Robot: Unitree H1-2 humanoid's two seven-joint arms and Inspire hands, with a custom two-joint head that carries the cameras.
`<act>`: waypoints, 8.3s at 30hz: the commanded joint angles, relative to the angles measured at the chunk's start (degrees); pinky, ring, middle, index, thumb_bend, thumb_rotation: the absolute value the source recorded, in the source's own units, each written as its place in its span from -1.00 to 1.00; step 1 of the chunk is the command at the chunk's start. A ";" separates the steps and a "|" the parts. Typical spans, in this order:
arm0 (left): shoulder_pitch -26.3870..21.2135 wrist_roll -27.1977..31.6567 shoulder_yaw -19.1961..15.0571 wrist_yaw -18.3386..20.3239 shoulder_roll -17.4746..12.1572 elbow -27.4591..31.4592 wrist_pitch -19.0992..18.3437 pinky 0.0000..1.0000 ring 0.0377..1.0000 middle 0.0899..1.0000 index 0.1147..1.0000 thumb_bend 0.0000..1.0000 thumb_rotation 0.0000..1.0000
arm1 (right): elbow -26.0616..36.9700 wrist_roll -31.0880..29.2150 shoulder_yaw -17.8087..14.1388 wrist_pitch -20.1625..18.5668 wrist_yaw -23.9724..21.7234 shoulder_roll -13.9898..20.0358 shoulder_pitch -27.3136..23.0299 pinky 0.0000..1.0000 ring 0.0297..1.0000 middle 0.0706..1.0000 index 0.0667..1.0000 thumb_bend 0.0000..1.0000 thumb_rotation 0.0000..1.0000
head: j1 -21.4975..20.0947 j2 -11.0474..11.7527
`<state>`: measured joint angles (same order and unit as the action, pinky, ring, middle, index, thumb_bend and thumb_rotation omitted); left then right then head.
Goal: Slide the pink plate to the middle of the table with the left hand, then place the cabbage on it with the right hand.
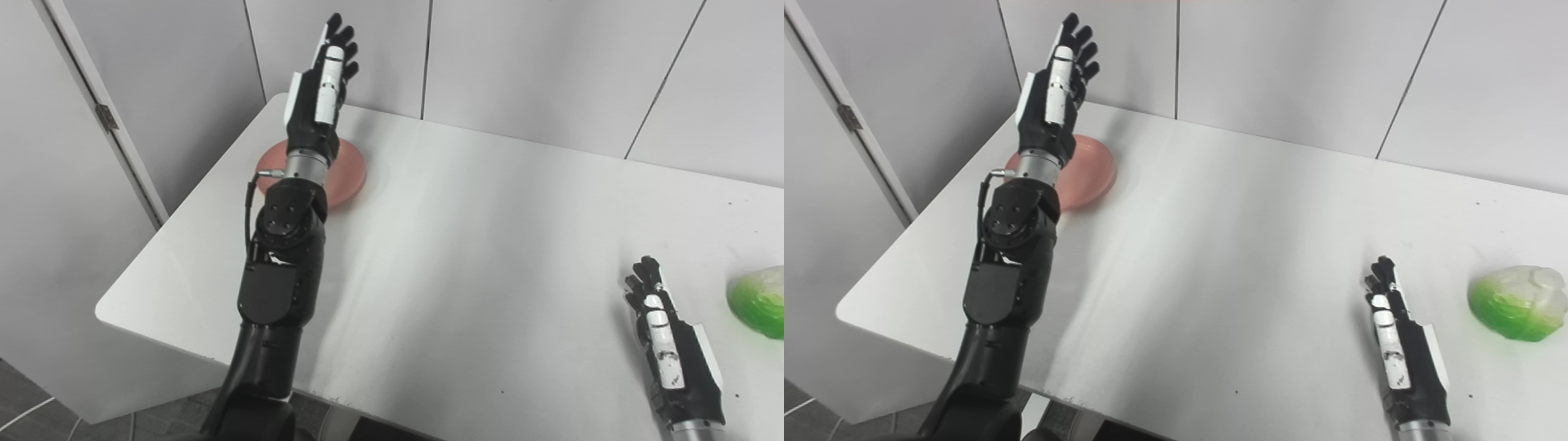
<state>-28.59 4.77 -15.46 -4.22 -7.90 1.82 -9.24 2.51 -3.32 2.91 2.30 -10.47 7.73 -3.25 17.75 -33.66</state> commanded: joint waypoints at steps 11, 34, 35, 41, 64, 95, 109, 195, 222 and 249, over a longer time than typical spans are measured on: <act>-6.65 1.33 -3.91 -1.11 -8.68 -7.93 5.21 0.88 0.90 0.92 0.89 -0.07 1.00 | -0.06 -0.21 -0.12 0.64 -0.27 0.29 -0.29 1.00 0.97 0.98 1.00 -0.66 1.00 | 0.55 0.15; -7.85 5.19 -6.34 -0.42 -16.45 -24.25 9.01 0.86 0.86 0.85 0.82 -0.07 1.00 | 0.91 -0.08 -0.22 -0.72 0.06 0.28 -0.06 1.00 0.98 0.99 1.00 -0.66 1.00 | 1.24 0.34; -7.75 5.26 -6.31 -0.33 -16.62 -24.68 9.03 0.86 0.86 0.85 0.81 -0.07 1.00 | 0.80 -0.10 -0.23 -0.53 0.00 0.33 -0.09 1.00 0.97 0.98 1.00 -0.66 1.00 | 1.39 0.25; -7.36 6.36 -7.07 -0.35 -16.75 -28.12 9.54 0.84 0.85 0.84 0.81 -0.07 1.00 | 1.23 -0.20 -0.28 -0.96 0.10 0.20 0.02 1.00 0.98 0.98 1.00 -0.66 1.00 | 1.38 0.12; -5.96 7.66 -8.21 -0.91 -16.97 -38.18 10.38 0.86 0.85 0.80 0.77 -0.10 1.00 | 2.06 -0.13 -0.41 -1.24 0.24 0.29 0.43 1.00 0.96 0.97 1.00 -0.65 1.00 | 1.31 -0.56; -3.48 8.00 -3.85 1.29 -12.31 -49.11 16.72 0.80 0.80 0.77 0.73 -0.09 1.00 | 2.58 -0.16 -0.49 -2.06 0.21 0.33 0.56 1.00 0.96 0.97 1.00 -0.65 1.00 | 0.89 -0.95; -1.67 7.70 0.86 3.91 -8.50 -46.26 16.36 0.78 0.76 0.74 0.71 -0.07 1.00 | 2.71 0.20 -0.09 -1.97 0.09 0.25 0.46 1.00 0.97 0.98 1.00 -0.63 1.00 | -0.36 -1.48; 13.42 6.63 15.16 14.23 7.46 -18.03 4.62 0.84 0.83 0.82 0.80 -0.07 1.00 | -1.49 18.83 5.91 0.37 9.30 -3.72 -1.96 0.69 0.73 0.78 0.85 0.15 1.00 | -36.04 -6.48; 11.20 8.51 12.56 17.78 4.96 -24.71 7.84 0.82 0.80 0.80 0.78 -0.03 1.00 | 11.85 25.17 -2.57 -8.39 10.82 2.35 -5.47 0.49 0.57 0.59 0.67 0.81 -0.03 | -43.53 -5.30; 10.26 9.13 11.98 19.92 3.34 -28.17 9.84 0.83 0.81 0.81 0.79 0.00 1.00 | 12.66 26.02 -11.92 -5.83 17.73 6.21 -6.77 0.70 0.77 0.78 0.82 0.98 -0.12 | -46.30 -4.97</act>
<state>-20.74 14.31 -3.40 15.46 -3.49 -23.21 0.70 14.14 22.87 -8.22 -6.80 5.63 12.64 -8.31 -28.56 -38.67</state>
